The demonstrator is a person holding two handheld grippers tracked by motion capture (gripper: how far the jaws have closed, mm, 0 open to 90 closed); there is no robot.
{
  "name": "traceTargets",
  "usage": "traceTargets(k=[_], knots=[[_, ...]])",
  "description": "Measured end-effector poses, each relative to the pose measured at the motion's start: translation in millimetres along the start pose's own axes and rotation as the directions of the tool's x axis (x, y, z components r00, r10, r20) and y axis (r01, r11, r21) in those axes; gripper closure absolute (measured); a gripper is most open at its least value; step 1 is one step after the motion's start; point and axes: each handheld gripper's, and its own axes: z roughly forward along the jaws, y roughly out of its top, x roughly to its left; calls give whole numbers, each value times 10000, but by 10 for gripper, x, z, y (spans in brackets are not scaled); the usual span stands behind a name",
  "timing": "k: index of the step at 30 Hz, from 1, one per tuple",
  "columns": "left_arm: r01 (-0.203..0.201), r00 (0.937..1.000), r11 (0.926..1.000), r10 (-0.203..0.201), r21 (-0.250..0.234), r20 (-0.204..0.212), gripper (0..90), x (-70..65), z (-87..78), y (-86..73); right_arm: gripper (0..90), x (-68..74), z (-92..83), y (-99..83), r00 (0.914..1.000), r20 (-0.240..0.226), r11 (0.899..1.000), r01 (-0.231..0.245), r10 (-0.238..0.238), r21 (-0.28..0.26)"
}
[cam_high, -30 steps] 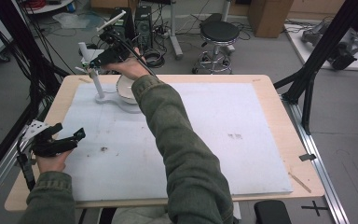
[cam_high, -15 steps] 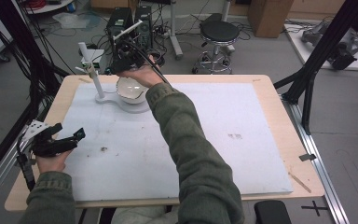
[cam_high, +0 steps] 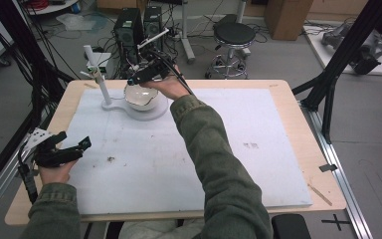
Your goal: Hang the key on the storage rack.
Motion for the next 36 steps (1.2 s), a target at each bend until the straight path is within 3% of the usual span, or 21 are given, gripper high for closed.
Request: traceTargets(k=[12, 36], knots=[[-13, 10000, 10000, 13, -6, 17, 17, -2, -3, 2, 5, -25, -186, -160, 9996, 210, 9996, 161, -166, 220], [-42, 10000, 10000, 42, 72, 8, 17, -12, 5, -1, 6, -352, -548, -814, 9963, 628, 9976, -609, 588, 322]])
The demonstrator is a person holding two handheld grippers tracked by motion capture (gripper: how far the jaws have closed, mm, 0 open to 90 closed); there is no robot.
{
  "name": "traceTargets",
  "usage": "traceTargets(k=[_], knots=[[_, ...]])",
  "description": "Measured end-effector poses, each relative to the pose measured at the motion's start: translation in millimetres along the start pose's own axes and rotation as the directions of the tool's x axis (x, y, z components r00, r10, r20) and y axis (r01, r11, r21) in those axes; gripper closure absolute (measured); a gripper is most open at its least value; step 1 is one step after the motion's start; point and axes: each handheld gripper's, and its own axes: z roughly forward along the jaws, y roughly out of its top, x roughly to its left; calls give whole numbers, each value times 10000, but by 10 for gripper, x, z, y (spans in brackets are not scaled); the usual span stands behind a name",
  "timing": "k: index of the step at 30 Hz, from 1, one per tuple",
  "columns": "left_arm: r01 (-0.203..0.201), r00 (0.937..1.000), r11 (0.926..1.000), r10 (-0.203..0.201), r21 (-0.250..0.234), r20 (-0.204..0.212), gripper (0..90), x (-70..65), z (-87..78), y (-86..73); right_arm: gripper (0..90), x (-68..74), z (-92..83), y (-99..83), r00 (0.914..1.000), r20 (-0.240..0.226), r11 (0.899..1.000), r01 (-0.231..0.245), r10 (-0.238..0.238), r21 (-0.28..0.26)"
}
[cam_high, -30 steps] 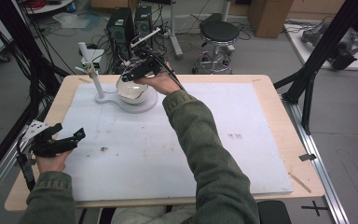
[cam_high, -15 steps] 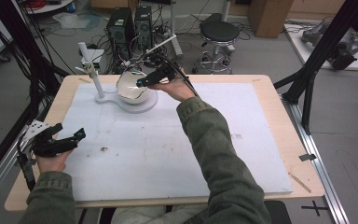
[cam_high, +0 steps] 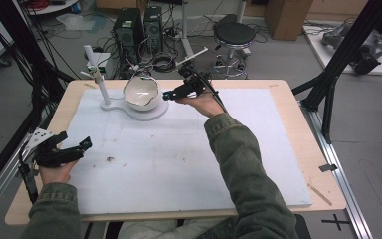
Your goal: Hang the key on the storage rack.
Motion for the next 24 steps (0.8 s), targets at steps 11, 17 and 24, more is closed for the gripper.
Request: traceTargets(k=[11, 17, 24], knots=[[-15, 10000, 10000, 15, 9, -5, 17, -2, 1, 0, 6, -122, -144, -266, 9994, 195, 9995, -296, 295, 59], [-47, 10000, 10000, 47, 24, -6, 17, -10, -7, 2, 6, -157, -254, -467, 9986, 386, 9993, -373, 369, 87], [-70, 10000, 9999, 70, 72, -23, 17, -7, 0, 1, 6, -235, -507, -667, 9957, 734, 9984, -570, 573, -64]])
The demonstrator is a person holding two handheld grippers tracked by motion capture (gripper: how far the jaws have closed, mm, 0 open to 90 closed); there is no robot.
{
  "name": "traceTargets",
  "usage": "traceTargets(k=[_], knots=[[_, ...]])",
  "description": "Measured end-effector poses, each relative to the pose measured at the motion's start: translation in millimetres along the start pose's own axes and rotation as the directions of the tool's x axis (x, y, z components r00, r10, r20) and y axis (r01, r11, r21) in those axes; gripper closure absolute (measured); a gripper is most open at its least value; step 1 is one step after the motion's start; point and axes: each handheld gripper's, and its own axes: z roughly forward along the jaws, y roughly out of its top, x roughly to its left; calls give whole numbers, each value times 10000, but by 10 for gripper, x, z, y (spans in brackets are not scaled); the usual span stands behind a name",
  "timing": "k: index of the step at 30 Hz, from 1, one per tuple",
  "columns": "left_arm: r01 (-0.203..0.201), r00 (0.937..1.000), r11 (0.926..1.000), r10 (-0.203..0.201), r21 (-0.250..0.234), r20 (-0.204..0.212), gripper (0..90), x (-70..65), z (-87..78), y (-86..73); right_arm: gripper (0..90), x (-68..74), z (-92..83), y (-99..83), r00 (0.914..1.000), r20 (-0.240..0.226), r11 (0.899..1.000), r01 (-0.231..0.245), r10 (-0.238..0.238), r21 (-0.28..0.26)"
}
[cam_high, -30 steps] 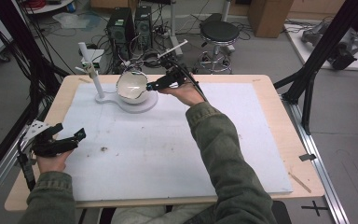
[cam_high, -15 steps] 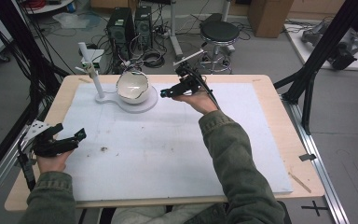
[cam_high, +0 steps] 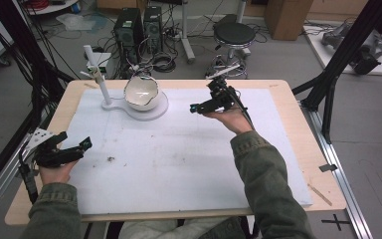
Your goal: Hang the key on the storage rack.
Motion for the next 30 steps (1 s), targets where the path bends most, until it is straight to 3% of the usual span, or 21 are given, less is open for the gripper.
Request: traceTargets(k=[15, 30], knots=[[31, 10000, 10000, -31, 16, 50, 17, -4, 15, -2, 6, -323, -272, -457, 9958, 528, 9972, -748, 749, -55], [-21, 9999, 10000, 20, 77, 155, 17, -27, 9, -5, 6, -515, -547, -953, 9823, 880, 9860, -1622, 1651, -395]])
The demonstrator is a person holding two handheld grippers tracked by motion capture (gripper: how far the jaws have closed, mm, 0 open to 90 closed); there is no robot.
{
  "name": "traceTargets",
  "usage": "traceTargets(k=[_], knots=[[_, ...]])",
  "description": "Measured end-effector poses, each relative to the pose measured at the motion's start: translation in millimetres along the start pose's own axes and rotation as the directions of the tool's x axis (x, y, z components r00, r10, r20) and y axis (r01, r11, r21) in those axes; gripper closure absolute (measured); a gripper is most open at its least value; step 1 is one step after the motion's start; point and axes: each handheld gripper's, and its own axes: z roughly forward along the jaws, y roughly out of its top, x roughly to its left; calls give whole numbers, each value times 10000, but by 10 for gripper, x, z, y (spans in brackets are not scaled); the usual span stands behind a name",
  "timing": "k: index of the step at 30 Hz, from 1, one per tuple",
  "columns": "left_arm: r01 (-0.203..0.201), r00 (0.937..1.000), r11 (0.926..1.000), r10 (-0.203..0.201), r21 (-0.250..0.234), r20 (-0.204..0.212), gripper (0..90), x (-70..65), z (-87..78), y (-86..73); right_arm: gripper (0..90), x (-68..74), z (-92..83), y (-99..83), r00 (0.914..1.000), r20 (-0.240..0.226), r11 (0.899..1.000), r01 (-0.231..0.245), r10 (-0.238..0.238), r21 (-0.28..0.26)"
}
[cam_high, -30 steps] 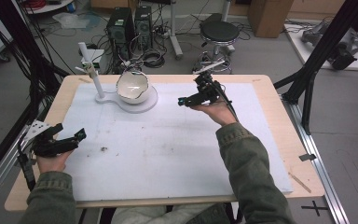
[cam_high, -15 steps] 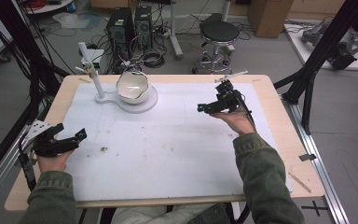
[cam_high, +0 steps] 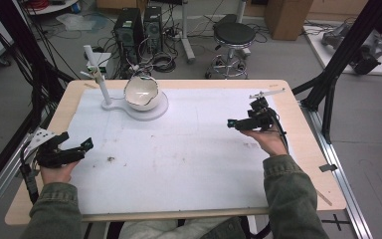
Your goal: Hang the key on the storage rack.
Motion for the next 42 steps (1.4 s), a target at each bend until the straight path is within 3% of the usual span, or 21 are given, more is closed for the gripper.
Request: traceTargets(k=[16, 24, 30, 42], knots=[[-45, 9998, 10000, 43, 80, 176, 17, -21, 6, -6, 6, -73, -110, -368, 9977, 674, 9999, 70, -61, -132], [-47, 9998, 9998, 44, 169, 200, 17, -17, 21, -12, 6, -106, -166, -624, 9979, 597, 9991, -242, 263, -346], [-54, 9998, 9998, 51, 184, 209, 17, -23, 24, -13, 6, -141, -186, -803, 9963, 783, 9975, -289, 340, -652], [-115, 9996, 9994, 106, 320, 275, 17, -24, 46, -21, 6, -156, -193, -882, 9952, 830, 9958, -462, 527, -785]])
